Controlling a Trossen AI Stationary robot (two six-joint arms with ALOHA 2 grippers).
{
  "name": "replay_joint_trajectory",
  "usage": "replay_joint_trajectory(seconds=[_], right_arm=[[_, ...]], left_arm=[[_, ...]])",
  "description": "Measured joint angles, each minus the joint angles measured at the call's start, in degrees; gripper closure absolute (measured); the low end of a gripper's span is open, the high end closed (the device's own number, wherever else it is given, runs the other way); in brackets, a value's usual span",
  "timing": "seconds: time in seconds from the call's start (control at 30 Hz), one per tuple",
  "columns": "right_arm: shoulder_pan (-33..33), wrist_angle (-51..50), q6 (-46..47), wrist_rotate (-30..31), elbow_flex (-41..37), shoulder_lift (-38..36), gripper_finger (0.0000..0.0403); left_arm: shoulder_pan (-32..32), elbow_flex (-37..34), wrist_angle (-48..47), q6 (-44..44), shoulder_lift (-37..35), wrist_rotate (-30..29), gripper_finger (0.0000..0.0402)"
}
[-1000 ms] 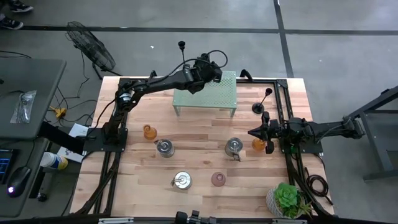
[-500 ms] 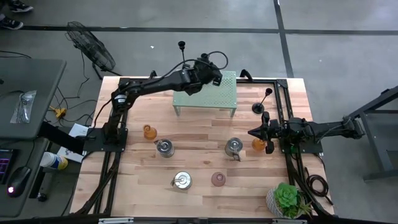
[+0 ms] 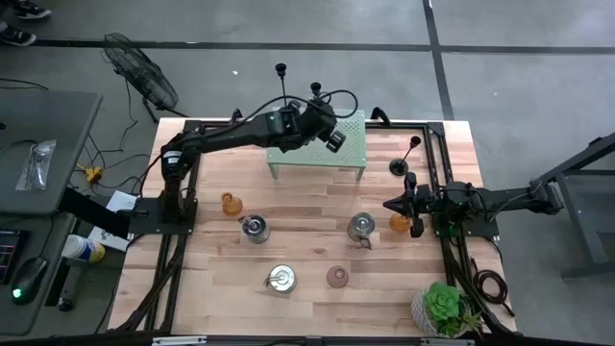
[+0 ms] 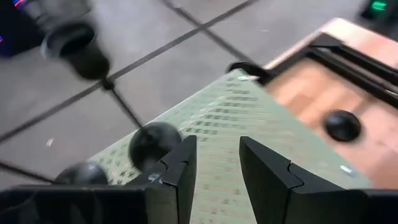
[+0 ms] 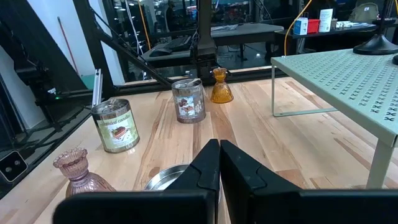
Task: Pick & Place candle stick holders
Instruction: Put the black candle holder on the shelf
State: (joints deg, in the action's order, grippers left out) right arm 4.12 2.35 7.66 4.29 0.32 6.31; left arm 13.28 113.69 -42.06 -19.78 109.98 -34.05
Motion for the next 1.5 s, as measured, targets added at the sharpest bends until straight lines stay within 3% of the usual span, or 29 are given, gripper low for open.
replay_joint_trajectory(seconds=[0.23,0.53,0.7,0.9,1.1,1.27,1.5], right_arm=[[0.0,-0.02,0.02,0.0,0.0,0.0,0.0399],[0.0,0.0,0.0,0.0,0.0,0.0,0.0399],[0.0,0.0,0.02,0.0,0.0,0.0,0.0399],[0.0,0.0,0.11,-0.01,0.0,0.0,0.0399],[0.0,-0.03,10.87,-1.11,0.0,0.01,0.0399],[0.0,-0.02,17.7,-1.33,0.0,0.2,0.0399],[0.0,1.39,18.83,-1.33,0.0,0.31,0.0399]], left_arm=[[-0.67,0.01,-1.27,9.23,-3.48,11.26,0.0284],[-0.67,-4.15,-2.11,12.26,-7.71,17.48,0.0284],[-0.67,-12.79,3.62,12.45,-12.61,21.51,0.0284],[-0.67,-28.87,18.31,11.48,-22.15,25.47,0.0284],[-0.59,-44.94,29.29,6.7,-33.8,25.28,0.0284],[-0.57,-54.27,32.29,3.12,-43.03,22.12,0.0284],[-0.57,-60.8,32.72,1.48,-53.66,21.42,0.0284]])
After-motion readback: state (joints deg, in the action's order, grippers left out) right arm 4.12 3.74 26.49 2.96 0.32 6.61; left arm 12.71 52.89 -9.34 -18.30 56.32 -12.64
